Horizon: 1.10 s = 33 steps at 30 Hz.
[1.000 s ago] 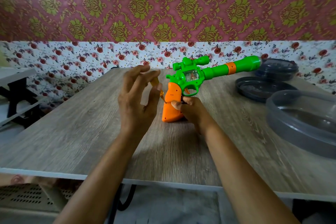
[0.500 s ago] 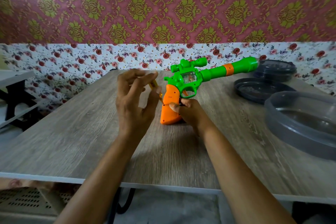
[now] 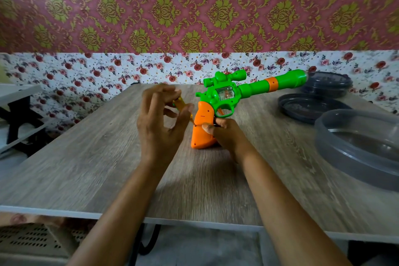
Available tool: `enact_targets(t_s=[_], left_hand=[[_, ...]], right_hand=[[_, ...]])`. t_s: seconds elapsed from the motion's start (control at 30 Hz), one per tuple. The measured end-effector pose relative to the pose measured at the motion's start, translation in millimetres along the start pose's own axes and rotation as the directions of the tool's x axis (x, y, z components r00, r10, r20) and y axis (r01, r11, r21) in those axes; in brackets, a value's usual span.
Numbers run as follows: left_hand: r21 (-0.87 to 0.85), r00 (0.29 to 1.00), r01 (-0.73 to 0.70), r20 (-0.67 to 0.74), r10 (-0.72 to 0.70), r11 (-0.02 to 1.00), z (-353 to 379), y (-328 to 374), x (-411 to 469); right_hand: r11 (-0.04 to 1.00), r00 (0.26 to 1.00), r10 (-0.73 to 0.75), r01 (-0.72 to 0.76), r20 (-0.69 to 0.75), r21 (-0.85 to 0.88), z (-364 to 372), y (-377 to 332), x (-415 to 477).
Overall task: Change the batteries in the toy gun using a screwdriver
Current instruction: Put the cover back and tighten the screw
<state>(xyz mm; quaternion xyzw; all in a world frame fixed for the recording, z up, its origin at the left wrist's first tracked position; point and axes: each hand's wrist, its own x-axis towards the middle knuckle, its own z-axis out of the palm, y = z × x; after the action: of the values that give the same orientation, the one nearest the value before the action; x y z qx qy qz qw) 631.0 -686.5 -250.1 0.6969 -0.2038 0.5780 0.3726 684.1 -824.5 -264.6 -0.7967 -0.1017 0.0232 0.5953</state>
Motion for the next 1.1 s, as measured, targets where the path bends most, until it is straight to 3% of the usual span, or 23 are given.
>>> enact_targets(t_s=[0.17,0.43,0.7,0.9,1.1], left_hand=[[0.022,0.999,0.030,-0.041,-0.029,0.999,1.5,-3.3,-0.6],[-0.042,0.999,0.039,0.015,-0.038,0.998,0.0,0.2,-1.3],[0.050,0.999,-0.001,-0.054,0.004,0.999,0.2,-2.8,1.6],[0.116,0.999,-0.022,0.037,0.017,0.993,-1.0,0.9,1.5],[0.125,0.999,-0.037,-0.021,0.040,0.991,-1.1,2.8,1.7]], right_hand=[[1.000,1.000,0.001,-0.001,0.002,-0.001,0.6,0.9,2.1],[1.000,1.000,0.002,-0.002,0.012,-0.005,-0.5,-0.1,0.4],[1.000,1.000,0.001,-0.001,0.008,0.005,0.3,1.5,1.2],[1.000,1.000,0.000,0.000,0.014,-0.020,-0.6,0.8,1.7],[1.000,1.000,0.002,-0.001,0.008,-0.008,0.1,0.8,1.4]])
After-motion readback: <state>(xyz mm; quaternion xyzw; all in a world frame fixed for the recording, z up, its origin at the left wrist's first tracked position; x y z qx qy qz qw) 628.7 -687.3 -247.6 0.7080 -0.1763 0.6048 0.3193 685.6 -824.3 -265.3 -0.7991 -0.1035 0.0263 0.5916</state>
